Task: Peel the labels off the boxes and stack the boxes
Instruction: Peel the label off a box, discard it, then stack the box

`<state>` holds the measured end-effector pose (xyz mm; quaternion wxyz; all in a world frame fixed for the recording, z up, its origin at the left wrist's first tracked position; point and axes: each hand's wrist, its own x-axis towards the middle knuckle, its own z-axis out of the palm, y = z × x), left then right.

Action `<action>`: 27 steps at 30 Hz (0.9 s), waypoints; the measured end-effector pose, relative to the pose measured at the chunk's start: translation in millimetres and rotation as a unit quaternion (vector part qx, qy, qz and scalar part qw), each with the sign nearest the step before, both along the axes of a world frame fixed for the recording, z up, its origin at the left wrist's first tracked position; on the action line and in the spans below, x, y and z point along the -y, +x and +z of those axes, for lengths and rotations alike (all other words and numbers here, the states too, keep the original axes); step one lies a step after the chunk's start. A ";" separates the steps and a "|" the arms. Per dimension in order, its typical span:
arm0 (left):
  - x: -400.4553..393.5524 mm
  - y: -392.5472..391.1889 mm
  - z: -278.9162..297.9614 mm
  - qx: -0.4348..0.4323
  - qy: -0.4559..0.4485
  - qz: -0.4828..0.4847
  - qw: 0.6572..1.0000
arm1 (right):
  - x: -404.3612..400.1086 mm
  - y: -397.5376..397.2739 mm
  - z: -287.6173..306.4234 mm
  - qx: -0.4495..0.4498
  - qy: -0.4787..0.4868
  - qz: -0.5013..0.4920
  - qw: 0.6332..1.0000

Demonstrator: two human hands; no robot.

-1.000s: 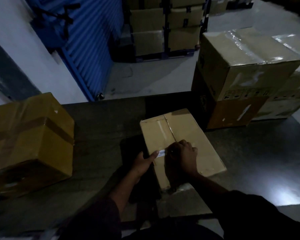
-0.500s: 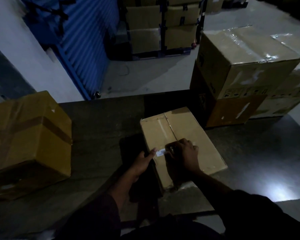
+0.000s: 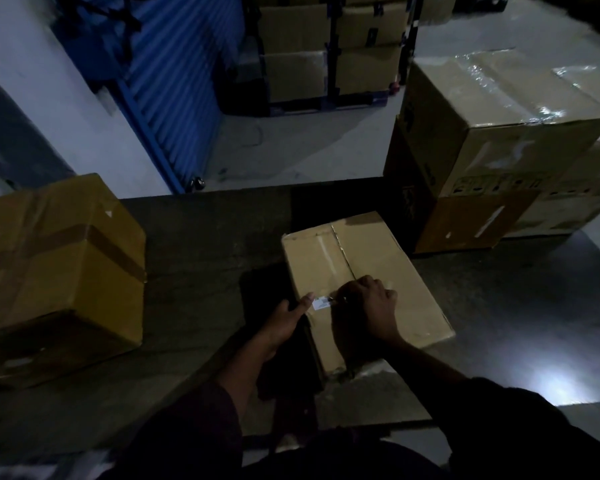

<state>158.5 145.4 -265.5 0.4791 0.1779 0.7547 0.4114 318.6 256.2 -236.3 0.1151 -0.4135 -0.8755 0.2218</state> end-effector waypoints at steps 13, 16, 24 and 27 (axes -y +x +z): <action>-0.5 5.0 0.1 0.013 0.031 -0.006 0.999 | -3.1 3.8 -1.4 0.001 -0.003 0.008 1.000; -0.1 8.0 -5.9 0.010 0.047 0.003 0.999 | -0.8 3.7 -0.2 -0.024 0.004 0.001 1.000; 0.0 8.2 -6.0 -0.001 0.049 -0.002 0.999 | -2.6 5.6 -3.8 -0.034 0.006 0.006 0.999; 0.3 6.8 -5.5 0.001 0.041 -0.009 0.999 | -3.3 4.7 -2.5 -0.019 0.002 0.014 1.000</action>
